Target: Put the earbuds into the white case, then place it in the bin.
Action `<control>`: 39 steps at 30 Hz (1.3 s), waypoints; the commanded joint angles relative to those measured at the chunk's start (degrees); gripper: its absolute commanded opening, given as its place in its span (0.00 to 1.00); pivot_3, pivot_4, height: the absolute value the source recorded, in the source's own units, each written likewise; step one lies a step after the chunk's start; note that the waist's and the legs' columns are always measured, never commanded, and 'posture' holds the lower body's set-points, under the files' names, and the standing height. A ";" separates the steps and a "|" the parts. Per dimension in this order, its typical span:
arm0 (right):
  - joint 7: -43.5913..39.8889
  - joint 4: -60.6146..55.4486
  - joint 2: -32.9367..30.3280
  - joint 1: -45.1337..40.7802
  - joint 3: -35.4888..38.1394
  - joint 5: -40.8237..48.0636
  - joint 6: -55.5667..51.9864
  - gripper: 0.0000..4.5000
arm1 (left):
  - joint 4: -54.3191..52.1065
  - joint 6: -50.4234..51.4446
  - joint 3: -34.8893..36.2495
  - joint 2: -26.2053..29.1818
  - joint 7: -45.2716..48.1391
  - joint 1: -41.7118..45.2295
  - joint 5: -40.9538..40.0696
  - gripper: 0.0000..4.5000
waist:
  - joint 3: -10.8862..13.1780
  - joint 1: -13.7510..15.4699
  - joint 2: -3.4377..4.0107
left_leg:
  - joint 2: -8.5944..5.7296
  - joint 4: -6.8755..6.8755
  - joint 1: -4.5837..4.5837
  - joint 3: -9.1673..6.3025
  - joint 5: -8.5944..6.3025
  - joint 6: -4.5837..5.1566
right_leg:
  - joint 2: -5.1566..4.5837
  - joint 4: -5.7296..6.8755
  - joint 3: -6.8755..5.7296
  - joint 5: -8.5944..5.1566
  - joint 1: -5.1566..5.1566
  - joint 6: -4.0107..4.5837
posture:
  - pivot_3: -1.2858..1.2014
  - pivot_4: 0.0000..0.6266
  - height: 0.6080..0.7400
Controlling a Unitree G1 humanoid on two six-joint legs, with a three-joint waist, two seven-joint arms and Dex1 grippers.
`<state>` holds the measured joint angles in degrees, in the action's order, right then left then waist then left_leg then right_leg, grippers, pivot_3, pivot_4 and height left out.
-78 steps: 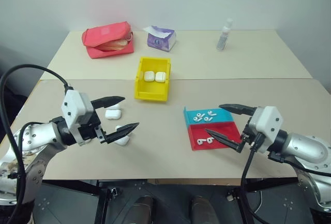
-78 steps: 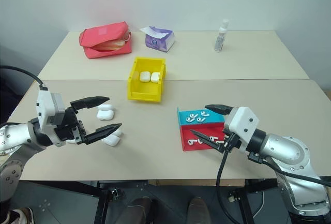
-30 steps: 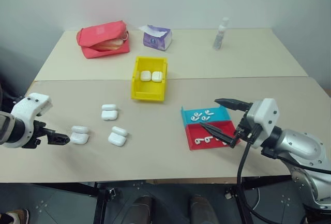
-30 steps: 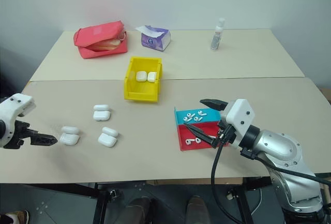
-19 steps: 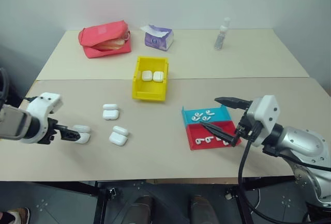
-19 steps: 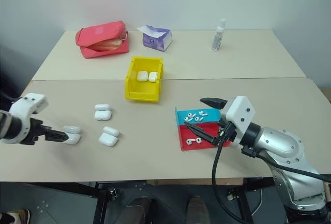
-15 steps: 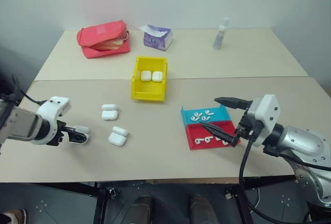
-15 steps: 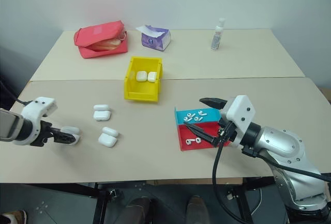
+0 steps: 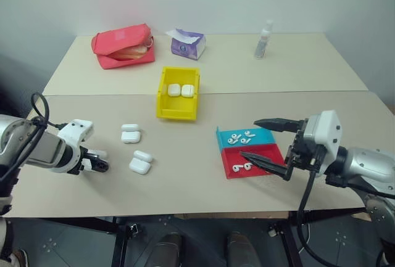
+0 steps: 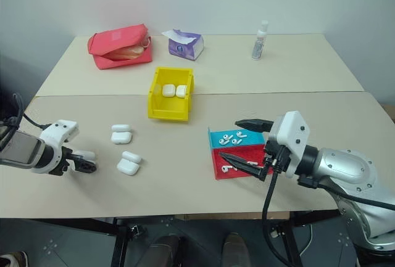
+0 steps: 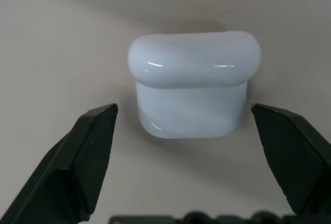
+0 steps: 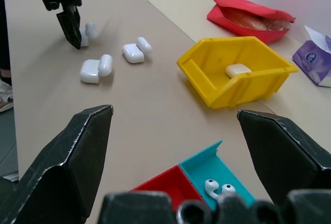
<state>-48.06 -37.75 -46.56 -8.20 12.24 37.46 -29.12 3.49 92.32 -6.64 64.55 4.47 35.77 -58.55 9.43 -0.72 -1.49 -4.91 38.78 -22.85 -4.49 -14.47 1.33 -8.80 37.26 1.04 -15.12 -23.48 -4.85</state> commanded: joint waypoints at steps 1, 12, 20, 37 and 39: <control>-1.14 -0.54 -0.47 -1.25 1.15 1.84 0.79 0.99 | 1.41 0.18 0.07 -0.61 -1.23 1.53 -0.20 1.00 | -0.01 0.03 0.00 | 0.00 0.01 0.00 0.00 0.00 0.00 | 0.00 0.00 0.00 0.00 0.00 0.00 | 0.52 0.24 1.00; -2.25 0.41 -0.30 -1.95 1.12 1.12 0.95 1.00 | 1.69 0.18 0.74 -3.20 -4.88 1.24 0.57 0.82 | -0.06 0.60 0.06 | -0.08 0.06 0.09 0.00 0.00 0.02 | -0.11 0.35 0.03 0.00 0.03 0.00 | 0.52 0.24 1.00; -2.06 0.65 0.24 -1.70 0.86 0.54 1.54 1.00 | -2.59 0.18 4.17 -2.82 -4.55 -0.29 2.07 0.62 | -0.06 0.56 0.07 | -0.07 0.06 0.10 0.00 -0.02 0.04 | -0.10 0.36 0.05 0.00 0.01 0.00 | 0.52 0.24 1.00; 0.40 1.88 3.01 -1.71 -0.32 -3.58 4.82 1.00 | -17.61 -49.64 24.79 -21.58 19.49 -4.69 13.44 0.62 | -0.07 0.85 -0.06 | -0.17 0.14 -0.48 0.08 0.14 -0.20 | -0.31 0.36 -0.04 0.02 -0.60 0.03 | 0.52 0.24 1.00; 1.14 1.53 3.08 -1.26 -0.03 -4.02 5.02 1.00 | -17.15 -51.15 22.99 -25.10 21.80 -1.97 12.46 0.62 | -0.08 0.93 -0.07 | -0.18 0.15 -0.50 0.09 0.13 -0.19 | -0.31 0.38 -0.04 0.02 -0.58 0.03 | 0.52 0.24 1.00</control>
<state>-47.48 -34.56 -43.52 -9.39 10.42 33.76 -25.77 -12.47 43.99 16.97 40.18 24.15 31.97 -45.41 9.35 0.21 -1.56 -5.12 38.94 -23.35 -4.41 -14.35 1.15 -9.13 37.64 0.99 -15.09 -24.05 -4.82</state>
